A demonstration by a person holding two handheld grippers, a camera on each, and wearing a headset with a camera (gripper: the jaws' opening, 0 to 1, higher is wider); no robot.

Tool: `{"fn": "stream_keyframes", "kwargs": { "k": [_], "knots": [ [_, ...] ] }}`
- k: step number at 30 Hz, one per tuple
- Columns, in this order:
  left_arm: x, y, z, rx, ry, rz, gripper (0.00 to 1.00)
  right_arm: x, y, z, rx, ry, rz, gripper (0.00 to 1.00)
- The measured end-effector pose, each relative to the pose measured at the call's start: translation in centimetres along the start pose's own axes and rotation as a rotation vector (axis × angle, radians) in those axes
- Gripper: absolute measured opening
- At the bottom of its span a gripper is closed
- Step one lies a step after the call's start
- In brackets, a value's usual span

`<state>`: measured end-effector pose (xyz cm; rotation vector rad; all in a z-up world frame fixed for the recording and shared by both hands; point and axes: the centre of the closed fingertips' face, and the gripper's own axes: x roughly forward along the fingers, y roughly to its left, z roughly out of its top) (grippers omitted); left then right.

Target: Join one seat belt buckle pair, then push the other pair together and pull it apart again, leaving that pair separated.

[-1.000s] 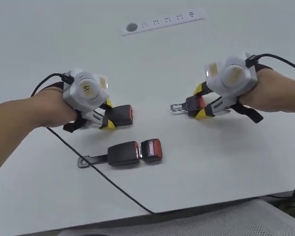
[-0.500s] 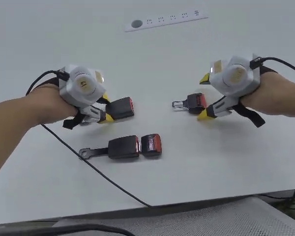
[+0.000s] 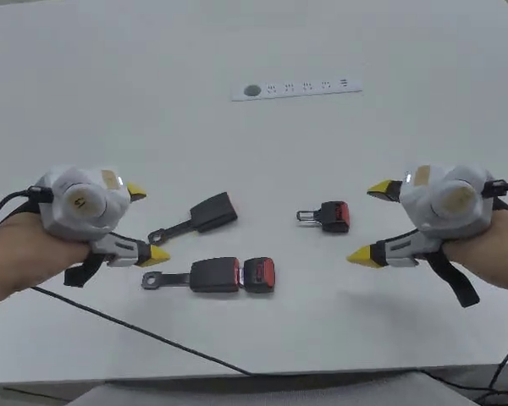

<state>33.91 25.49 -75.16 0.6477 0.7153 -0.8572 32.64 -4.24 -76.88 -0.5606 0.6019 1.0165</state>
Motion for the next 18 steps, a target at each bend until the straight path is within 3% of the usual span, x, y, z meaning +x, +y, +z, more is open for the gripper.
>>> {"fn": "stream_keyframes", "kwargs": {
  "k": [3, 8, 11, 14, 18],
  "knots": [
    [-1.8, -0.9, -0.7, -0.094, -0.054, 0.018, 0.74, -0.8, 0.8, 0.0, 0.007, -0.012, -0.001, 0.75],
    [-3.4, -1.8, -2.6, -0.150, -0.061, 0.046, 0.80, -2.4, 1.6, 0.6, 0.069, -0.055, -0.030, 0.81],
    [-4.3, -1.6, -3.1, -0.203, -0.086, 0.085, 0.84, -3.1, 1.9, 0.8, 0.094, -0.075, -0.039, 0.84],
    [-5.5, -1.5, -3.4, -0.293, -0.146, 0.111, 0.86, -3.5, 2.1, 0.7, 0.114, -0.086, -0.049, 0.89],
    [-6.1, -1.6, -4.4, -0.303, -0.140, 0.136, 0.94, -4.0, 2.5, 0.5, 0.140, -0.092, -0.058, 0.96]
  ]
}}
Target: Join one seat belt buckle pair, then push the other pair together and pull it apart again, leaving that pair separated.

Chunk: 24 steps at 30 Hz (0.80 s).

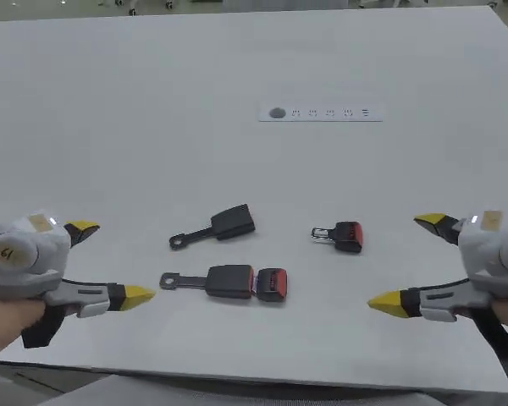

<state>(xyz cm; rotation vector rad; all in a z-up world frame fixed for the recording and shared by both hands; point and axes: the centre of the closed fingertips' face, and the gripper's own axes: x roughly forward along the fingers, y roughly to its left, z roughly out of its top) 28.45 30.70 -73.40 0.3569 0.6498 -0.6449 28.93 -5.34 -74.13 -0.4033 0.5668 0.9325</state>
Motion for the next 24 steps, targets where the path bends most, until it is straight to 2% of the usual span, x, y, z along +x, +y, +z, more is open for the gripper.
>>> {"fn": "stream_keyframes", "kwargs": {
  "k": [1, 3, 7, 15, 20, 24],
  "knots": [
    [-0.1, 0.5, -0.2, -0.002, 0.001, 0.032, 1.00, -0.1, 0.1, 0.0, 0.000, -0.002, -0.002, 0.98],
    [-0.3, 0.4, -0.3, -0.034, -0.005, 0.019, 1.00, -0.3, 0.3, -0.1, 0.001, -0.005, -0.002, 1.00],
    [-0.5, 0.4, -0.4, -0.049, -0.011, 0.023, 1.00, -0.6, 0.5, -0.1, 0.018, -0.007, -0.012, 1.00],
    [-0.5, -0.4, -0.4, -0.021, -0.002, -0.005, 1.00, -0.7, 1.0, -0.2, 0.020, -0.011, -0.020, 1.00],
    [-0.7, -0.3, -0.4, -0.027, -0.020, -0.007, 1.00, -0.9, 1.1, -0.3, 0.037, -0.013, -0.025, 1.00],
    [-0.7, -0.2, -1.1, -0.041, -0.010, -0.003, 1.00, -1.2, 1.1, -0.5, 0.038, -0.011, -0.022, 1.00]
  ]
}}
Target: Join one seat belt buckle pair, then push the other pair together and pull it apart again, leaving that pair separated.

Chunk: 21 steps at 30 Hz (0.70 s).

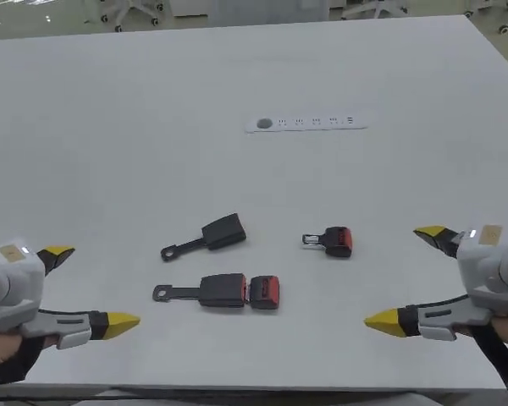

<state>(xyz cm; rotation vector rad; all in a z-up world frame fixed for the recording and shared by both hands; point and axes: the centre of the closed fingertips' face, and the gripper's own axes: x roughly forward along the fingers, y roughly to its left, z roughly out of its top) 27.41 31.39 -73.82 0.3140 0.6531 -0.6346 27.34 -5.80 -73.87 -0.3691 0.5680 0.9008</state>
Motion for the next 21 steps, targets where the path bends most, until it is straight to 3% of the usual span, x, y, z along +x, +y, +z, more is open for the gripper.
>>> {"fn": "stream_keyframes", "kwargs": {
  "k": [8, 21],
  "knots": [
    [-0.1, 0.1, -1.0, -0.031, 0.008, 0.006, 1.00, -0.3, 0.2, -0.1, 0.005, 0.001, -0.002, 1.00],
    [-0.3, -0.2, -1.3, -0.046, 0.006, 0.005, 1.00, 0.2, 0.7, 0.0, 0.015, -0.006, 0.012, 0.99]
  ]
}}
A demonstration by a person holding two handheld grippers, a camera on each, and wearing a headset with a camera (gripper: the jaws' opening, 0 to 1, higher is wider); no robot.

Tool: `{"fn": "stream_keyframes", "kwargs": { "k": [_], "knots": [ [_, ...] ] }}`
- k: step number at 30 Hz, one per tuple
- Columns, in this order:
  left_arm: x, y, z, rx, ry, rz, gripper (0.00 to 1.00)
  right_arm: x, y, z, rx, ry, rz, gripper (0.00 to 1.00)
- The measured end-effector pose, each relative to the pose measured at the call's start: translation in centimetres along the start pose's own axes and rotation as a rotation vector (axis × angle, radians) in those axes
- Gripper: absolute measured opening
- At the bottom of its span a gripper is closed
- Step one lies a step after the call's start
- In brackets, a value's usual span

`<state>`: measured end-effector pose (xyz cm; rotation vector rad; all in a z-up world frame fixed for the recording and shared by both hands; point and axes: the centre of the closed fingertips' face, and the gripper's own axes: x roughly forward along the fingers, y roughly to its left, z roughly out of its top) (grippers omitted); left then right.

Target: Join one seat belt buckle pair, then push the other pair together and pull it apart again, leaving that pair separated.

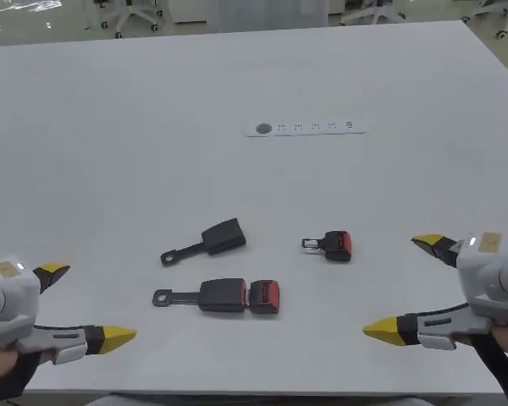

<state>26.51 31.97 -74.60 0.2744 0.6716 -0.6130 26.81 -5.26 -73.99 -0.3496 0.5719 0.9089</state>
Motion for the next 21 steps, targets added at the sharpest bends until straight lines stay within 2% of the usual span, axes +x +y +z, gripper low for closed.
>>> {"fn": "stream_keyframes", "kwargs": {
  "k": [5, 12, 17, 21],
  "knots": [
    [0.0, 0.1, 0.5, -0.004, -0.008, 0.004, 0.99, 0.2, 0.4, 0.5, -0.005, -0.011, 0.007, 0.99],
    [0.1, 0.0, 1.0, 0.021, -0.005, -0.001, 0.99, 0.7, 0.7, 0.9, 0.012, -0.023, 0.009, 0.98],
    [0.1, 0.0, 1.1, 0.012, -0.008, -0.002, 0.98, 0.8, 0.7, 1.4, 0.022, -0.046, -0.002, 0.96],
    [0.1, 0.0, 1.0, 0.014, -0.005, -0.002, 0.98, 0.9, 0.7, 1.2, 0.030, -0.045, -0.005, 0.96]
  ]
}}
